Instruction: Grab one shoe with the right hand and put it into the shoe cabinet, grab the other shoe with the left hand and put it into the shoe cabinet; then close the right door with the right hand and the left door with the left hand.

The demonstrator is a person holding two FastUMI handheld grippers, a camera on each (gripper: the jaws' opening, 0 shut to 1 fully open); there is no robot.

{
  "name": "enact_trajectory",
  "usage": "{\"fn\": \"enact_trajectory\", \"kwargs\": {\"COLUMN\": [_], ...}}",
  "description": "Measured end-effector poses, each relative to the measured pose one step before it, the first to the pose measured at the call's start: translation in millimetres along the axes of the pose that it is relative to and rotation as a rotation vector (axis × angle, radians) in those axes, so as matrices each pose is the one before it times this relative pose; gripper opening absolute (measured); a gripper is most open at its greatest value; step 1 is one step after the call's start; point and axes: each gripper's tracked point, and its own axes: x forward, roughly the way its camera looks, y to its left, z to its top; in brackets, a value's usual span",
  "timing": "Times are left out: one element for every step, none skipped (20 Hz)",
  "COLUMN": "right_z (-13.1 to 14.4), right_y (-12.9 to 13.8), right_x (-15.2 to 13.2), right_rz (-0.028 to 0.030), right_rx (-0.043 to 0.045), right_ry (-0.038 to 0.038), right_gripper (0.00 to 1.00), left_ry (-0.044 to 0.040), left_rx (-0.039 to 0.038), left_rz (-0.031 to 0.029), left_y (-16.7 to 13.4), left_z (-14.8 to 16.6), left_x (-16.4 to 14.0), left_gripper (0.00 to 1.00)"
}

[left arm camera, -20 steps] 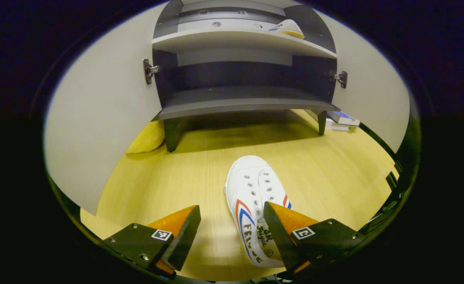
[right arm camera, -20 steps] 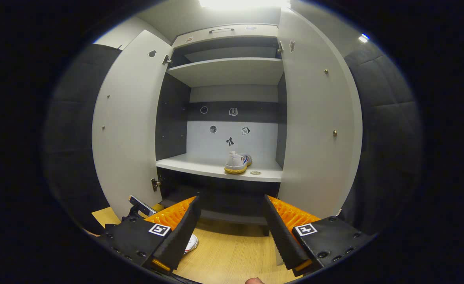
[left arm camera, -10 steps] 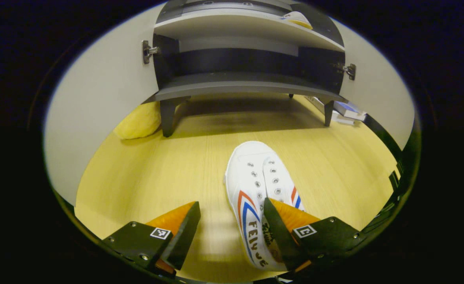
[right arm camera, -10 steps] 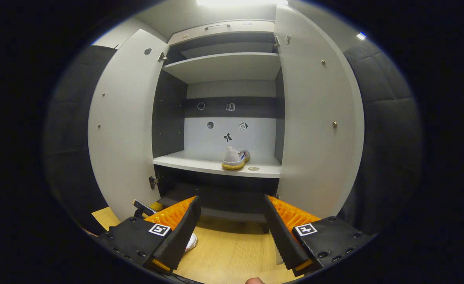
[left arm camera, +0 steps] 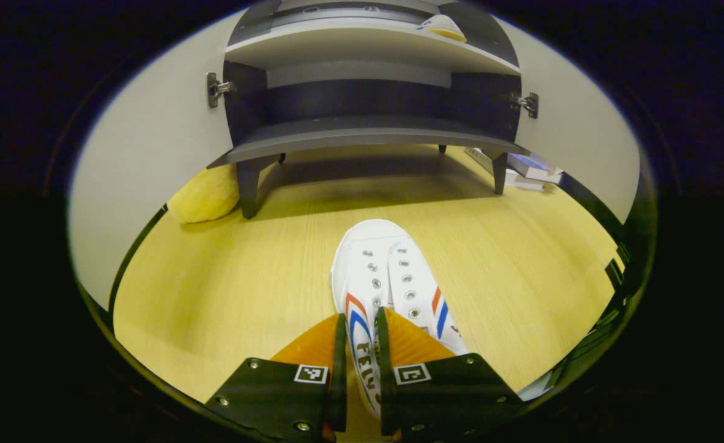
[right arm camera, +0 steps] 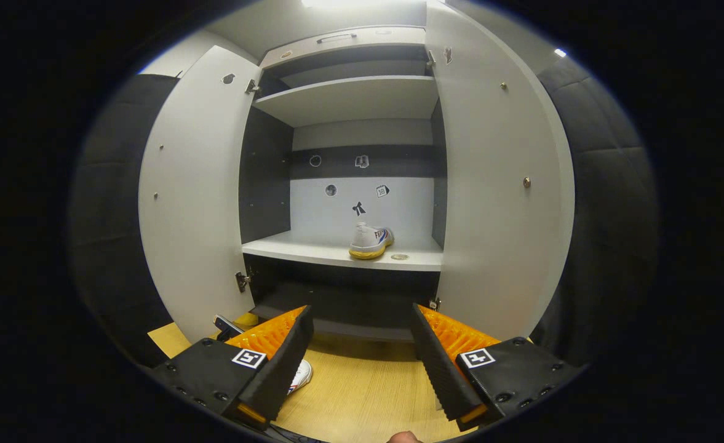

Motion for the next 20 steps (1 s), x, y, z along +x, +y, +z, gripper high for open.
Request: {"fn": "enact_trajectory", "kwargs": {"right_z": [-0.83, 0.59, 0.28, -0.16, -0.72, 0.15, 0.27, 0.61, 1.02, -0.98, 0.34, 0.34, -0.20, 0.97, 0.90, 0.72, 0.54, 1.15, -0.08, 0.47], "right_y": [-0.49, -0.53, -0.73, -1.26, -0.70, -0.51, -0.75, -0.28, 0.25, -0.41, 0.33, 0.51, 1.48, 1.21, 0.97, 1.30, 1.37, 1.31, 1.23, 1.18], "right_x": [-1.14, 0.20, -0.43, -1.16, -0.61, -0.24, -0.90, -0.22, 0.02, -0.50, -0.28, 0.82, 0.14, 0.06, 0.34, -0.26, -0.28, 0.24, -0.23, 0.15], "right_rz": [0.00135, 0.00176, -0.00102, -0.00195, -0.00072, -0.00045, -0.00173, -0.00064, 0.00054, -0.00072, 0.00079, -0.00062, 0.00337, 0.00199, 0.00197, 0.00085, 0.00273, 0.00195, 0.00148, 0.00195], "right_rx": [0.00326, 0.00151, -0.00045, -0.00097, -0.00034, -0.00018, -0.00028, 0.00009, -0.00007, -0.00156, -0.00147, -0.00193, -0.00017, 0.00023, -0.00130, -0.00176, -0.00151, -0.00093, -0.00082, -0.00001], "right_ry": [0.00113, 0.00078, -0.00093, -0.00159, 0.00019, 0.00103, -0.00016, -0.00196, -0.00172, 0.00149, -0.00191, 0.00138, 0.00002, -0.00160, -0.00208, -0.00228, -0.00266, -0.00161, -0.00085, -0.00139], "right_gripper": [0.98, 0.99, 0.98, 0.98, 0.98, 0.98, 0.98, 0.98, 0.98, 0.98, 0.98, 0.98, 0.98, 0.98, 0.98, 0.98, 0.98, 0.99, 0.98, 0.98], "left_ry": [0.00928, -0.00097, 0.00226, -0.00785, -0.01552, -0.01332, -0.01150, -0.00754, -0.01058, -0.01041, -0.01634, -0.01393, -0.01651, -0.01615, -0.01738, -0.01966, -0.01896, -0.02267, -0.02321, -0.02171], "left_rx": [-0.04067, -0.02675, -0.01098, -0.00089, 0.00209, -0.00378, -0.00661, -0.00170, -0.00167, -0.00383, -0.00546, -0.00549, -0.00926, -0.00811, -0.00898, -0.00521, -0.00408, -0.00364, -0.00249, -0.00223], "left_rz": [-0.00183, -0.00167, 0.00125, 0.00127, 0.00285, 0.00575, 0.00190, 0.00467, 0.00407, 0.00397, 0.00160, 0.00056, 0.00130, -0.00250, 0.00012, -0.00056, -0.00027, -0.00224, -0.00275, -0.00024], "left_y": [0.83, 0.06, 0.01, 1.49, 0.56, 0.73, -0.28, 0.65, 0.86, 0.48, 0.81, 1.08, 0.95, -0.17, 0.55, 0.24, -0.16, 0.08, -0.33, 0.11], "left_z": [-0.46, -0.50, 2.35, 0.89, 4.16, 3.02, 2.47, 2.00, 3.16, 3.23, 5.28, 5.31, 7.48, 8.02, 9.30, 10.00, 10.57, 11.71, 12.70, 13.04], "left_x": [-4.67, 4.42, -0.37, -1.39, -0.44, -0.60, -1.58, -1.52, -1.82, -2.15, -2.93, -3.81, -3.59, -4.16, -4.47, -5.89, -3.34, -4.78, -4.51, -4.10], "left_gripper": [0.22, 0.06, 0.05, 0.04, 0.02, 0.02, 0.02, 0.02, 0.01, 0.02, 0.01, 0.01, 0.01, 0.01, 0.01, 0.01, 0.01, 0.01, 0.03, 0.01]}}
